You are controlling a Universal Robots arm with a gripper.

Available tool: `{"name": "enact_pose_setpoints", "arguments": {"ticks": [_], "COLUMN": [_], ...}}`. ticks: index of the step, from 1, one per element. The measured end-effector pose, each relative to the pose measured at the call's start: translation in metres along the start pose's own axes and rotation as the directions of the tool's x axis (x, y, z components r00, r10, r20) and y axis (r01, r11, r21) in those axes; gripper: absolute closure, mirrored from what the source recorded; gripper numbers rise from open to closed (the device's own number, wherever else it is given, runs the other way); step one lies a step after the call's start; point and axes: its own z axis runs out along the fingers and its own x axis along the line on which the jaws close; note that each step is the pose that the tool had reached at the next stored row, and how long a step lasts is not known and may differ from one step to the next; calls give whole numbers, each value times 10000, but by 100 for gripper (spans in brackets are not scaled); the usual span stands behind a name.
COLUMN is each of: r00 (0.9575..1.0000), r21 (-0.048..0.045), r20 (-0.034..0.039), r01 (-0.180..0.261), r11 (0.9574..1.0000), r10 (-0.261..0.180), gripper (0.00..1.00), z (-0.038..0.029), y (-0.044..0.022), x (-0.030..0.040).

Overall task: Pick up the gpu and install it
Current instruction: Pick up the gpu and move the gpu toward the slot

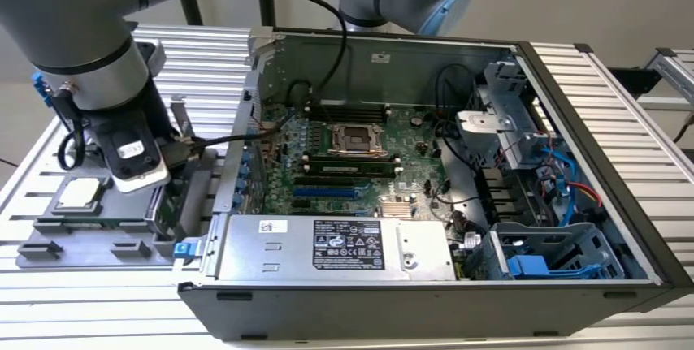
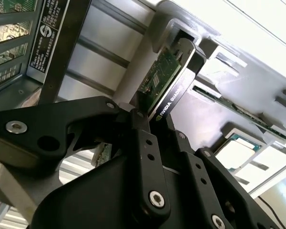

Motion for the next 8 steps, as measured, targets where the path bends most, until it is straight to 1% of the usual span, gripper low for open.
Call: {"name": "enact_pose_setpoints", "arguments": {"ticks": [4,8], "r00": [10000,10000], "r21": [-1,0], "r20": [1,1], "r01": [0,2], "r11": [10000,10000], "r10": [0,-2], "gripper": [100,100], "z": [-68,-119], "y": [3,6], "x": [-2,-3]}}
